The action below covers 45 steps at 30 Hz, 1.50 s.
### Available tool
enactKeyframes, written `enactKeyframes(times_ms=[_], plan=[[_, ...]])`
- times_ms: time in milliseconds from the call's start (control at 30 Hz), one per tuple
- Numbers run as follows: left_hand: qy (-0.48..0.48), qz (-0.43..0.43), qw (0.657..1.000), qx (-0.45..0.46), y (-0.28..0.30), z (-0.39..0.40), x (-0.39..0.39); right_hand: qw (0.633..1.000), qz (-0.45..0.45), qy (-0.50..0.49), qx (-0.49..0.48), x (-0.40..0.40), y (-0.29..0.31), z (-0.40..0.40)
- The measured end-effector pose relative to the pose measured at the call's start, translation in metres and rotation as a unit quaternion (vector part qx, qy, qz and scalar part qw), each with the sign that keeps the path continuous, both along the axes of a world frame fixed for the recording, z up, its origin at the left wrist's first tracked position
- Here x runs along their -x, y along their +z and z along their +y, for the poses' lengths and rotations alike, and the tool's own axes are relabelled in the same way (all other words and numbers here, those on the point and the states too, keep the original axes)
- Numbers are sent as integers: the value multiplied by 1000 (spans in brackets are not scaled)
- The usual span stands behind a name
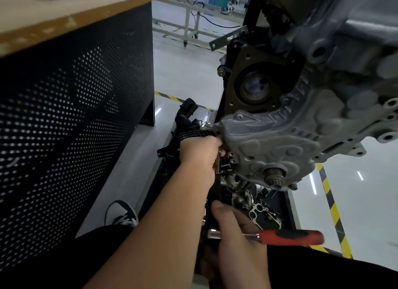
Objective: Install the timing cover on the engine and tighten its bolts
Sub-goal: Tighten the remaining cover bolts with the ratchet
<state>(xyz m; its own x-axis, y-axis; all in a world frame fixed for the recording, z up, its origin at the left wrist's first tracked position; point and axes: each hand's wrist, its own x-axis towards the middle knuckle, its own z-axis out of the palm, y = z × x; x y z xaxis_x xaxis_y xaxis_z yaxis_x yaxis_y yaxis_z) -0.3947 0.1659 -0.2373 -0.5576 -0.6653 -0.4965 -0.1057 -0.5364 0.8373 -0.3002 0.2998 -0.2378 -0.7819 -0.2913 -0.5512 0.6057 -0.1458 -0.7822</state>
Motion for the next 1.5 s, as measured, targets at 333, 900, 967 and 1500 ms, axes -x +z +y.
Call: enactKeyframes(times_ms=[333,900,967,1500], plan=[[-107,-46,993,-3,8,16,-52,975,-138,12,175,-5,8,12],[-148,-130,959,202,30,46,-91,984,154,-90,5,-36,2,17],[-182,-126,961,164,31,42,-89,967,-64,-104,224,-30,10,22],[-300,-163,924,173,28,31,-88,913,-194,-118,339,-33,12,16]])
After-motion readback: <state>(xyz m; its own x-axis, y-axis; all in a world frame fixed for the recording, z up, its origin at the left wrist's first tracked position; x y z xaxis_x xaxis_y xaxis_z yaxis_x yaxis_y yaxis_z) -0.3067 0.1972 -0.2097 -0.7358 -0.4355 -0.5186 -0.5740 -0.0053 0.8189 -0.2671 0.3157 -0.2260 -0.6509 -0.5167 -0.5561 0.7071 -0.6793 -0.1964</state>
